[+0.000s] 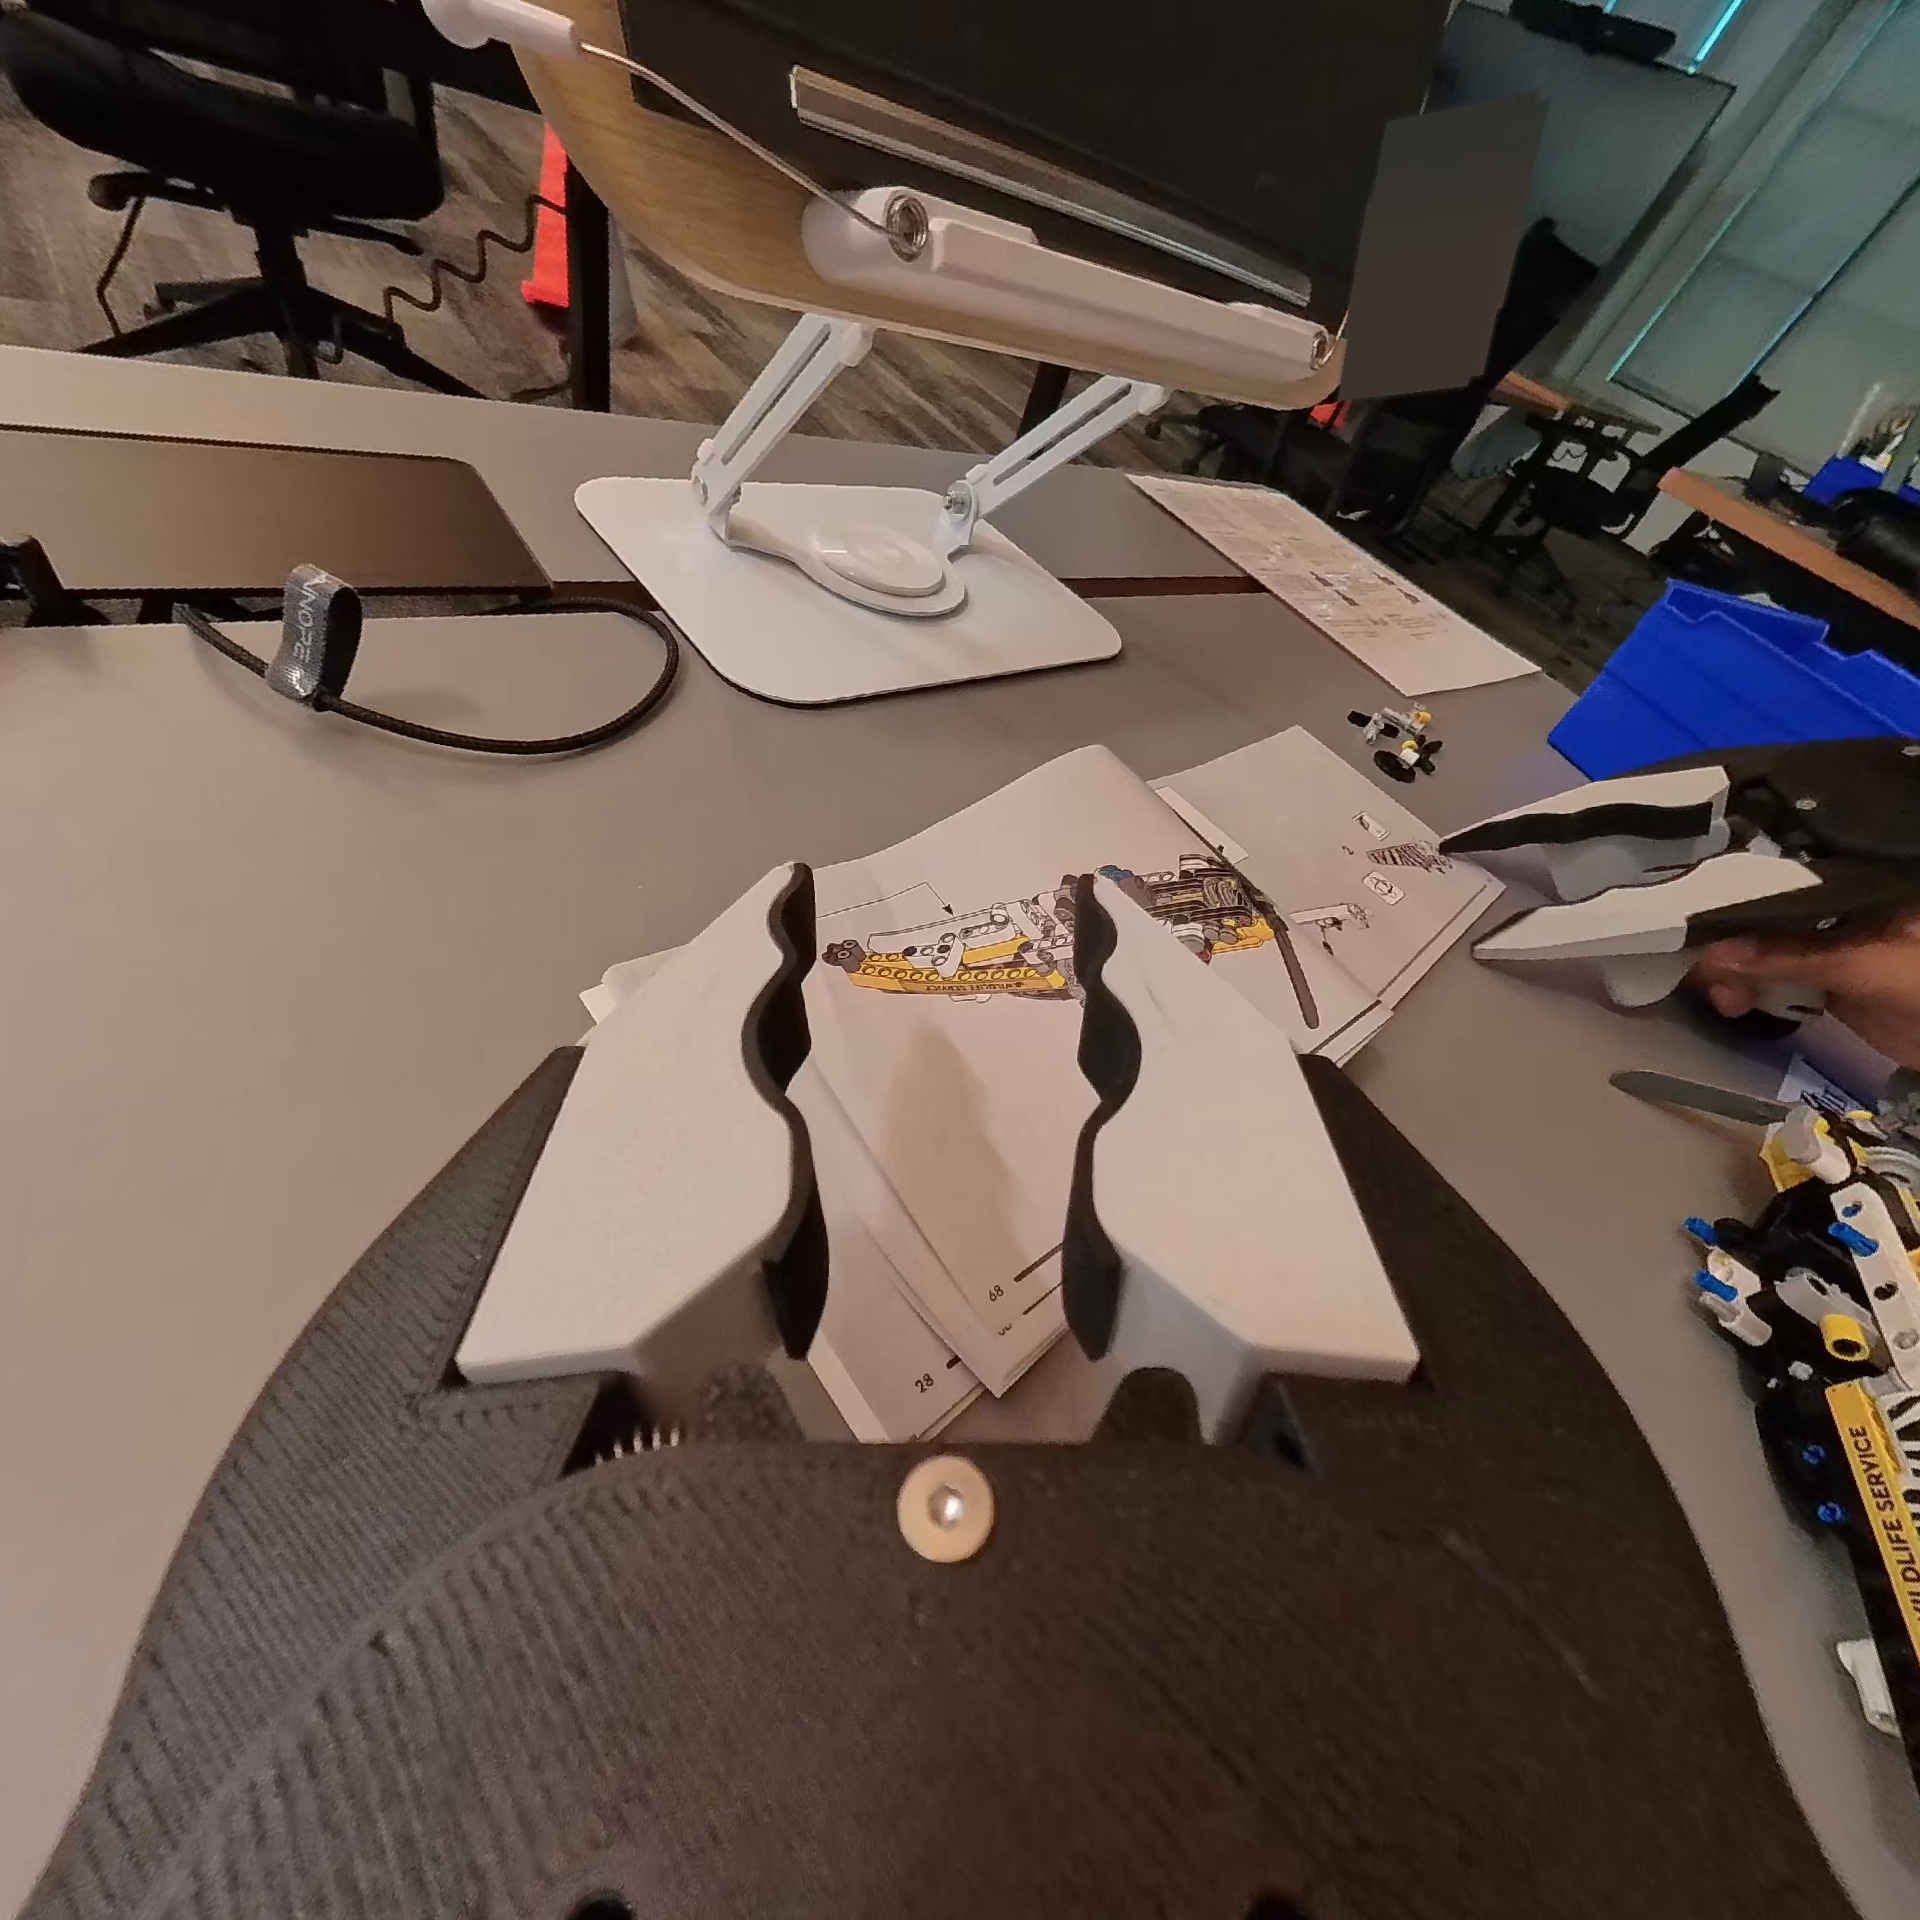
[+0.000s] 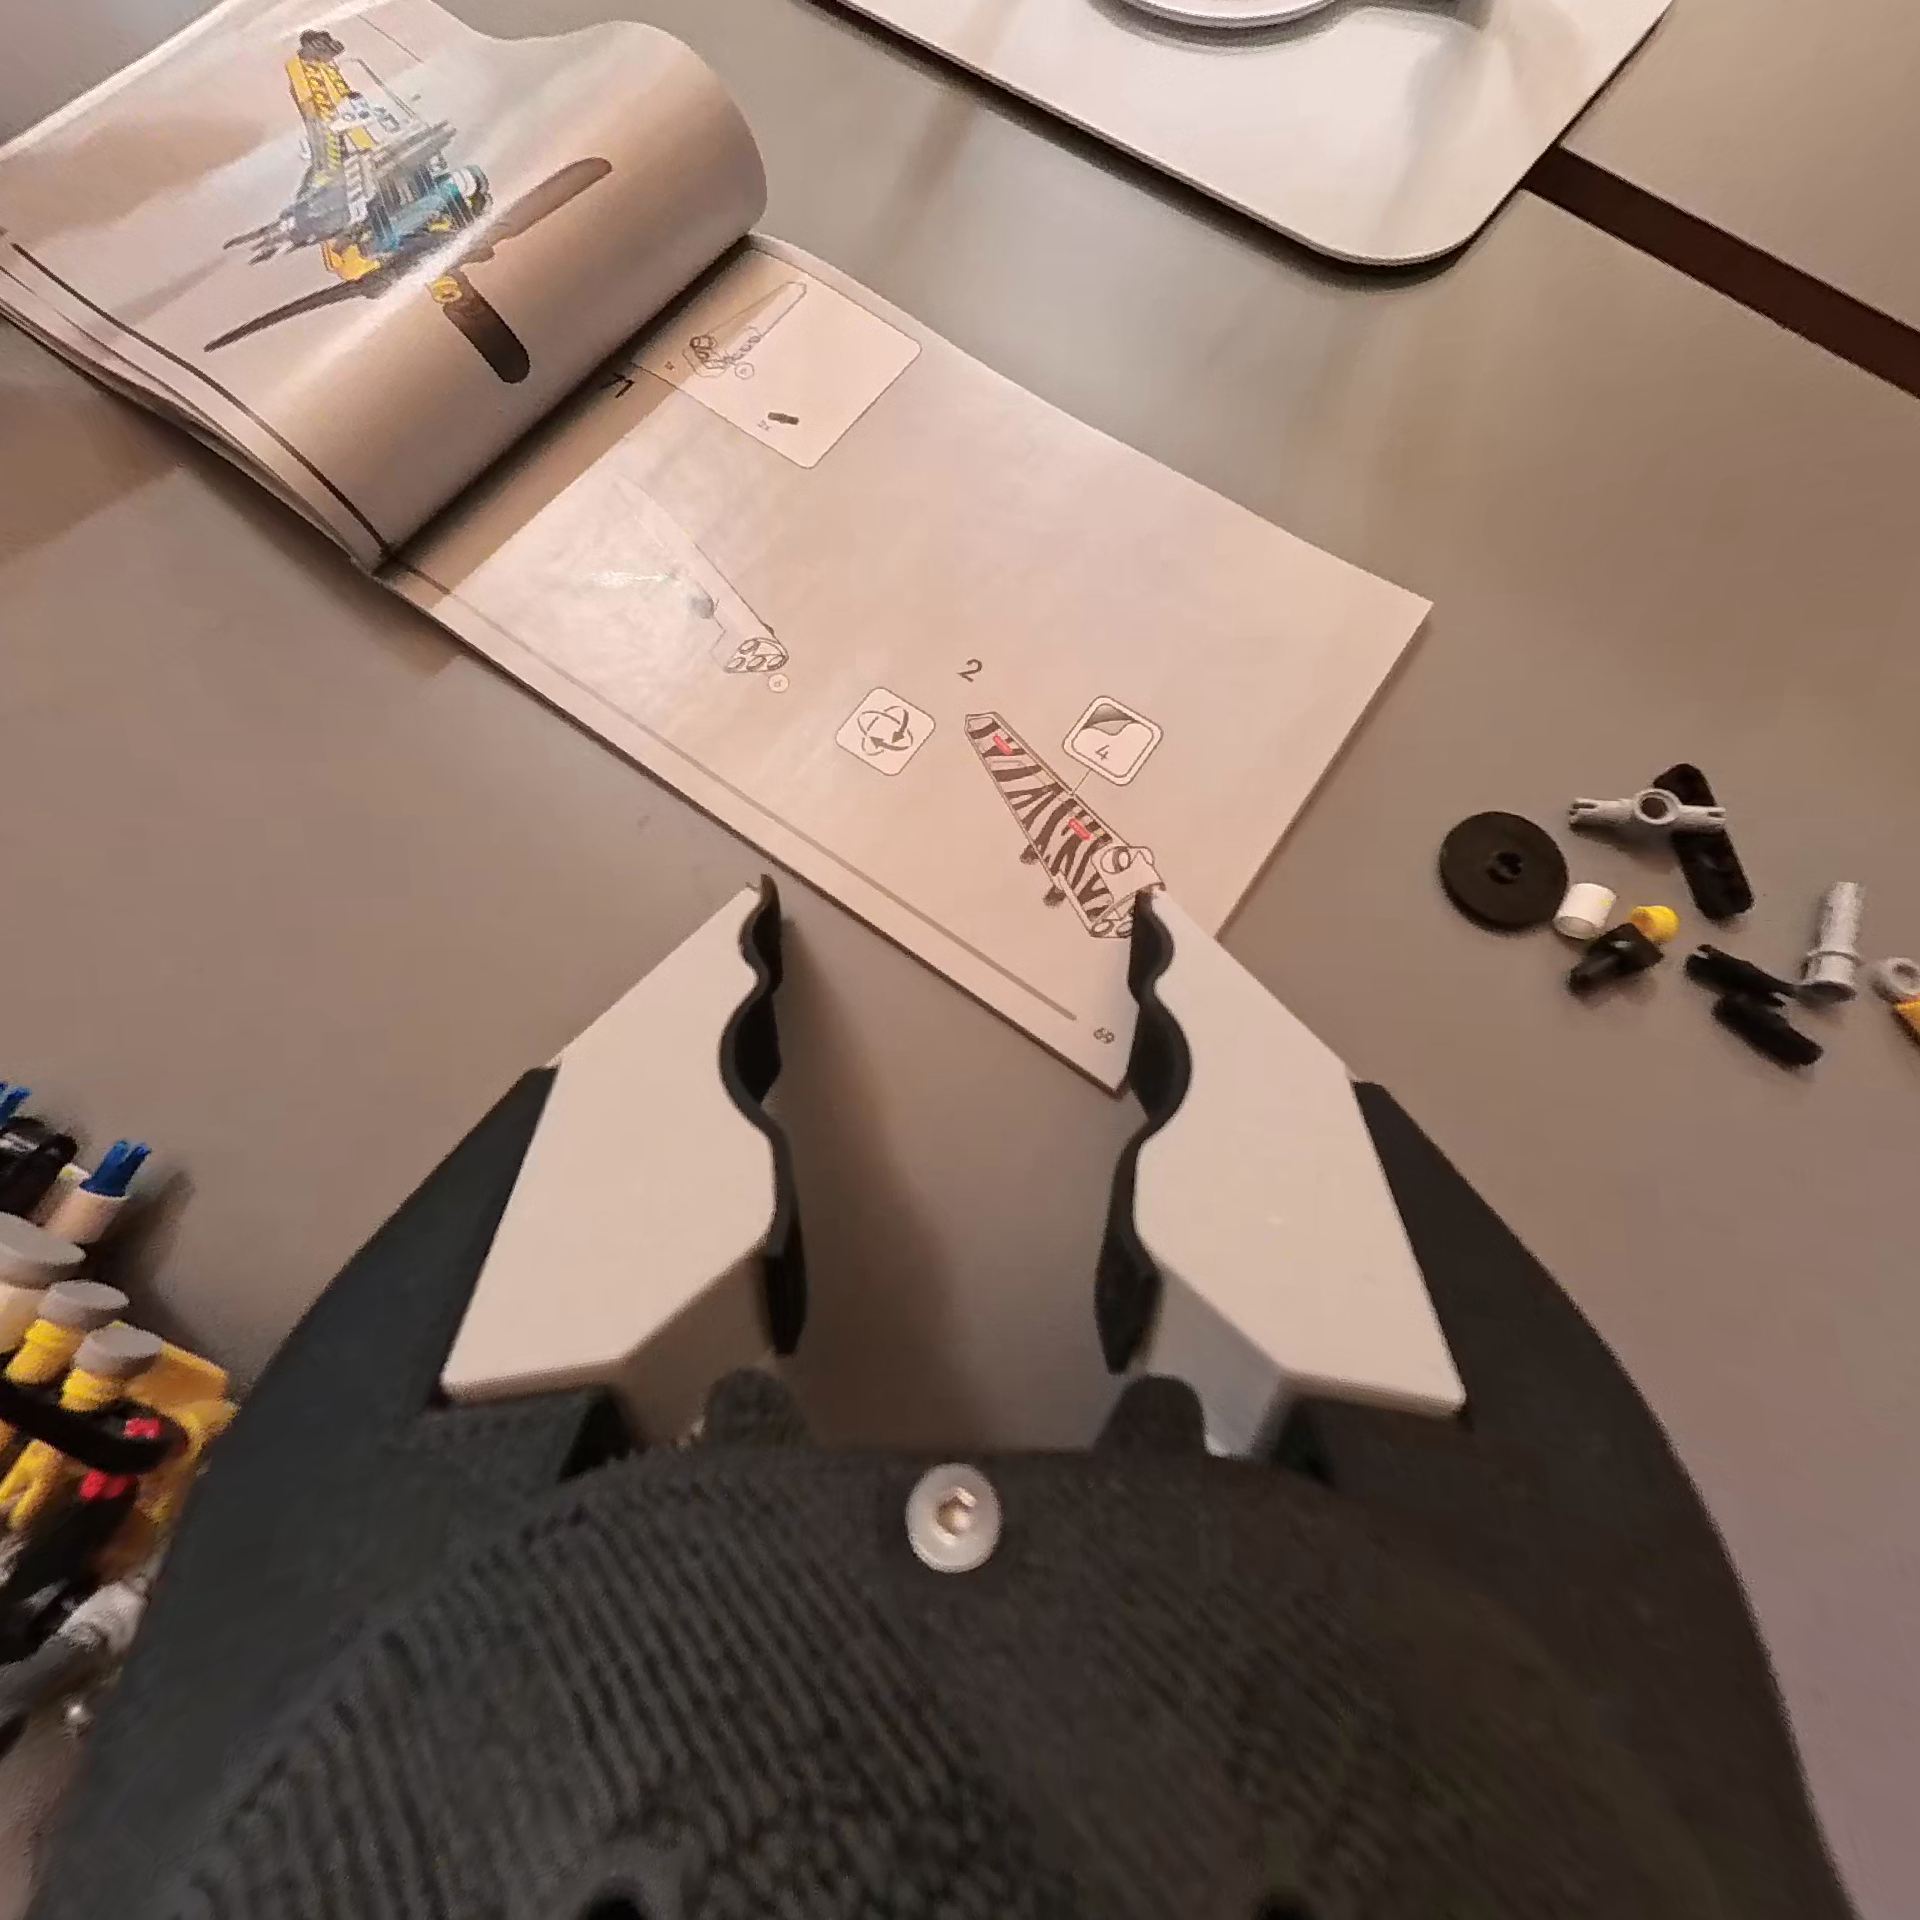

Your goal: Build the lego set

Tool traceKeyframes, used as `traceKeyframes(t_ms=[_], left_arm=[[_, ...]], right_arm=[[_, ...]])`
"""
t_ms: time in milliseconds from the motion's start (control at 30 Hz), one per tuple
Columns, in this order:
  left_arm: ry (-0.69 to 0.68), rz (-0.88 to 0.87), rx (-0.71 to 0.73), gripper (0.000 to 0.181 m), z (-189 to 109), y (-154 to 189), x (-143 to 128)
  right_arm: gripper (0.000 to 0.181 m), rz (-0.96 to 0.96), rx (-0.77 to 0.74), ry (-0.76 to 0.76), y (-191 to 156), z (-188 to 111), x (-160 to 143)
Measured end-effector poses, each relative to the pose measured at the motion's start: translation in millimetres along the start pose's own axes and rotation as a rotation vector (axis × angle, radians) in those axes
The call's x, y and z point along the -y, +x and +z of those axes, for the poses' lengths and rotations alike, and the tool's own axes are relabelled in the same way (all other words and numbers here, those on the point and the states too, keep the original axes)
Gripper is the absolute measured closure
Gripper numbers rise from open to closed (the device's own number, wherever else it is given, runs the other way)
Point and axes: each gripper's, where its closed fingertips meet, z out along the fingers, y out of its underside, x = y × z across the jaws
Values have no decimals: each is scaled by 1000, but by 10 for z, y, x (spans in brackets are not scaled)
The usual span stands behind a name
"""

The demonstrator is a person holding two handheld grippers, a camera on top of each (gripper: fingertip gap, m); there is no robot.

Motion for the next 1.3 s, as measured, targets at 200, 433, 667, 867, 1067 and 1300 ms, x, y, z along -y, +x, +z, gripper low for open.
traceKeyframes(t_ms=[200,433,667,867,1067,1300], left_arm=[[2,-8,-2,133,1,1,-1],[-1,-10,-8,133,9,21,-8],[-3,-10,-14,133,15,43,-13],[-4,-5,-13,133,15,52,-13],[-7,-1,-13,132,16,54,-17],[-28,-19,-45,130,32,92,-47]], right_arm=[[125,-21,-28,-4,12,16,4],[140,-39,-7,0,-65,23,18],[157,-54,29,2,-144,27,27],[160,-45,46,5,-162,26,33],[137,-7,-38,-48,29,-56,-33],[138,57,-1,-26,6,-50,-23]])
